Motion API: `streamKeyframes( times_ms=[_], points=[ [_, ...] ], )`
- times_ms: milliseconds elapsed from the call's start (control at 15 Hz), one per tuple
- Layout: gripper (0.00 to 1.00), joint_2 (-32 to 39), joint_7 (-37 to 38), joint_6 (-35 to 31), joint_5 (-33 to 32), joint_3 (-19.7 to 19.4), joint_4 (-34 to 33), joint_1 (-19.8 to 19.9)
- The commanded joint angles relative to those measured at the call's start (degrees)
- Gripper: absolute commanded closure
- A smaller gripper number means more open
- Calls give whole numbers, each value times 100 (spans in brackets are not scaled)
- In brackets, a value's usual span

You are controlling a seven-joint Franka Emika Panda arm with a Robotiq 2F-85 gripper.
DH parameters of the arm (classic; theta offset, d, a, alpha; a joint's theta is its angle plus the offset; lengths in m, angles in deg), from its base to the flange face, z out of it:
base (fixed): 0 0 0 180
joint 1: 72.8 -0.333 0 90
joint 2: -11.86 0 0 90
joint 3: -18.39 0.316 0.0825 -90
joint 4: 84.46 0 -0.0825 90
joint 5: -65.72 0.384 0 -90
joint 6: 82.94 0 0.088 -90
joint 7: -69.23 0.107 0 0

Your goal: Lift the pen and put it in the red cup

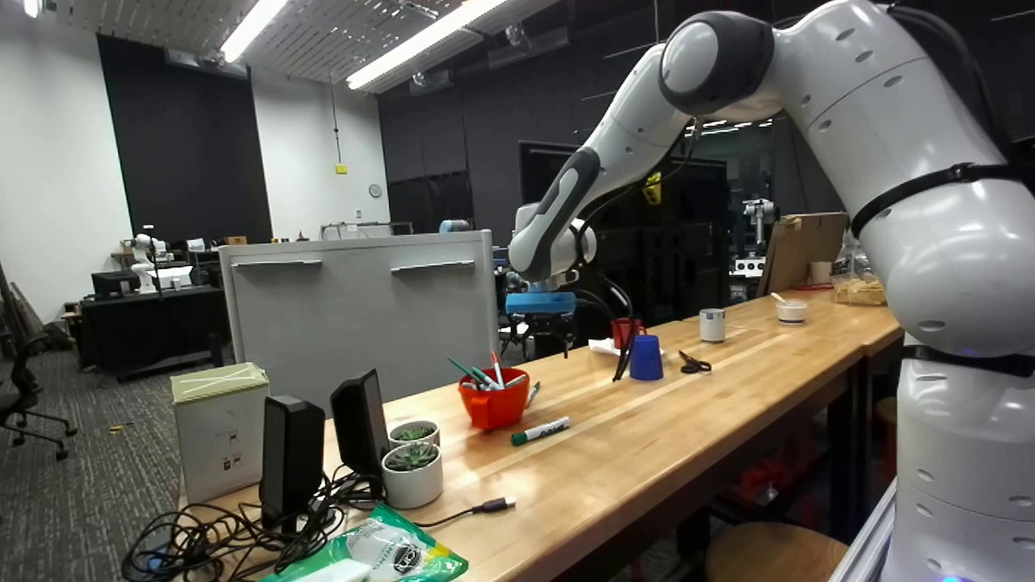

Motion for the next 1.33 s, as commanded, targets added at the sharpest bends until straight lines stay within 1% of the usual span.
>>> streamKeyframes(
  times_ms=[0,333,733,1267],
  points=[
    [0,332,37,79,202,-126,-389,-81],
    [0,722,-47,105,501,-142,-739,-3],
    [0,1152,-12,234,734,-151,-1173,-53],
    [0,1473,-109,284,826,-190,-1378,60]
  ],
)
